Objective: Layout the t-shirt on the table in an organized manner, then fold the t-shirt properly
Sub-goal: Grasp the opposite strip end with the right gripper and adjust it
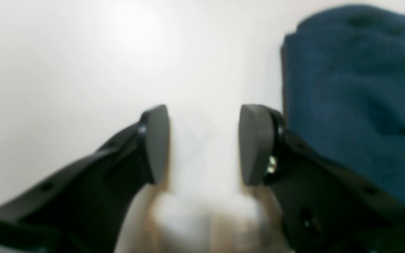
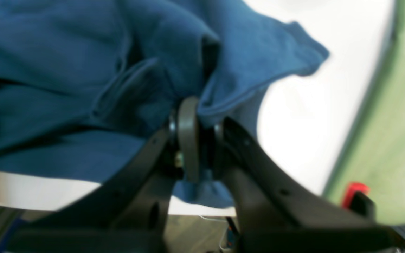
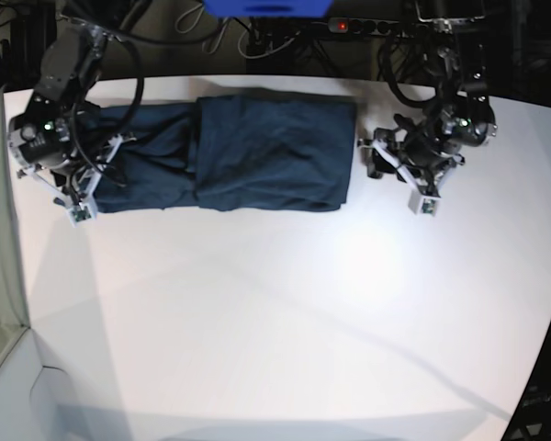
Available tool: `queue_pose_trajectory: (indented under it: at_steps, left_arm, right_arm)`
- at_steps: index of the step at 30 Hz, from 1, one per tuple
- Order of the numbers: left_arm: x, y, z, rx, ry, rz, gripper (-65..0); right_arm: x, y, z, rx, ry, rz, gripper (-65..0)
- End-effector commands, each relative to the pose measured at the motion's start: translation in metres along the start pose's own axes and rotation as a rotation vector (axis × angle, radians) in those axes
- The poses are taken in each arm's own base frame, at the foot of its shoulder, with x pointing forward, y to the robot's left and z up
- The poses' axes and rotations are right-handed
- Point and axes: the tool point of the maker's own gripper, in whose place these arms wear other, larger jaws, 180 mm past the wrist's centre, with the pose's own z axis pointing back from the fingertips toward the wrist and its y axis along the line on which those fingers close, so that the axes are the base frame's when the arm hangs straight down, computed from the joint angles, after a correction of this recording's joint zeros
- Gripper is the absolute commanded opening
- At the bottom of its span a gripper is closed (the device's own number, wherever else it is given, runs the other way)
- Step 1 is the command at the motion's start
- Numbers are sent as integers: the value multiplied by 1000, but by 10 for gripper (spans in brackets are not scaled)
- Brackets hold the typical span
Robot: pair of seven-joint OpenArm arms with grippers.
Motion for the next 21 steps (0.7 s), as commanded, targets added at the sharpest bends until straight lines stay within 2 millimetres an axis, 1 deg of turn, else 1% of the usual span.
queue_pose_trajectory:
  at_steps: [1,3,6,12,14,17,20,21]
  left_arm:
    - [13,-1,2,-7,-39,-8,-334]
    - [12,-8,0,-20,-40,7,-334]
    - [12,-12,-1,-28,-42,15,-334]
    - [13,-13,-2,-30,-45,14,-334]
    - [13,-13,-2,-30,-45,14,-334]
    - [12,-13,-2,-30,-44,15,-334]
    - [12,-12,-1,-29,-42,14,-334]
    - [12,-12,-1,-29,-42,14,-334]
  right_arm:
    - [10,-1,5,-5,-42,-3,-650]
    - [8,7,5,9,-38,-4,-650]
    - [17,15,10,15,-66,25,-650]
    - [30,41,13,59,-95,109,-650]
    - [33,46,12,69,-99,127,-650]
    - [31,48,9,77,-88,126,-650]
    - [27,47,2,87,-67,128,-650]
    - [24,44,0,82,-56,133,-650]
